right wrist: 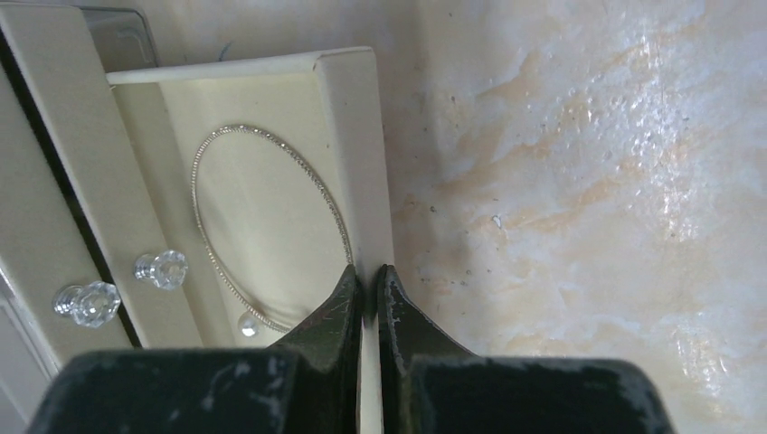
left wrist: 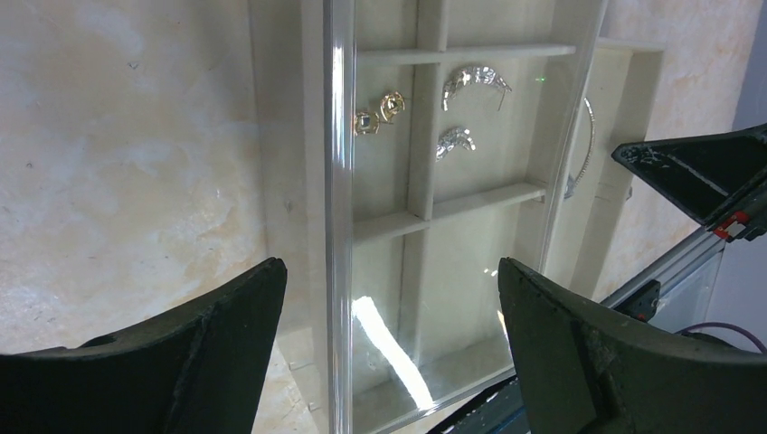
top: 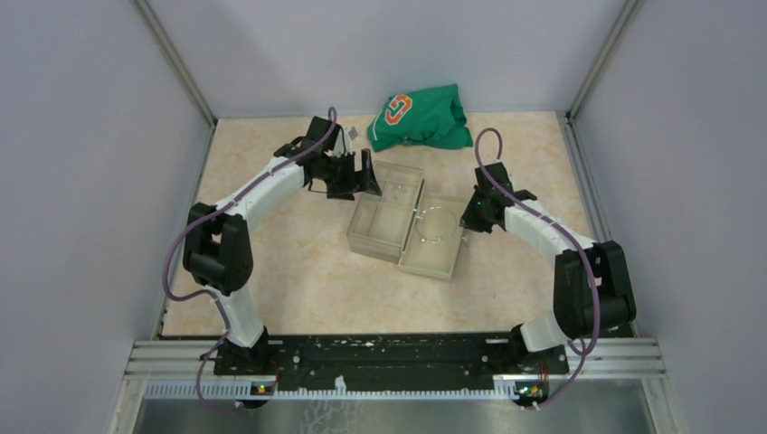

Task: Organize the mixed jewelry

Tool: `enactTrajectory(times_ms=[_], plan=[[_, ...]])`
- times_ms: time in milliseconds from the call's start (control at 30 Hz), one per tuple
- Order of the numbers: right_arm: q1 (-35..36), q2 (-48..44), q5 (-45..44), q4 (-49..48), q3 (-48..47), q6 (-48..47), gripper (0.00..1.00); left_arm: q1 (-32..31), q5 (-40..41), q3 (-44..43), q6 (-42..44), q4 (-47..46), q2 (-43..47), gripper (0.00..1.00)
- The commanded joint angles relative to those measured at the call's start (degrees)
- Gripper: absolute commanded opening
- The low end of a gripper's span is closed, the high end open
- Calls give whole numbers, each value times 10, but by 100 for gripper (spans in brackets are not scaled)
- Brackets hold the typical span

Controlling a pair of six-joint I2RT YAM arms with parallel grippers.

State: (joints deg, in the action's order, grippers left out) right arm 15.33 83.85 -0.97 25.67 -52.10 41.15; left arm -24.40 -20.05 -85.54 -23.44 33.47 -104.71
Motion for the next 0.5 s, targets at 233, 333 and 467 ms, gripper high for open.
enactTrajectory(times_ms=[233,333,467], plan=[[-16,6,15,-67,-32,-35,0,15,-35,-3,32,-2,-23,93],[-19,33,36,-53,-49,-70,0,18,-42,-5,35,0,-29,93],[-22,64,44,-37,-60,-116,0,19,-46,-9,40,-1,-32,93]])
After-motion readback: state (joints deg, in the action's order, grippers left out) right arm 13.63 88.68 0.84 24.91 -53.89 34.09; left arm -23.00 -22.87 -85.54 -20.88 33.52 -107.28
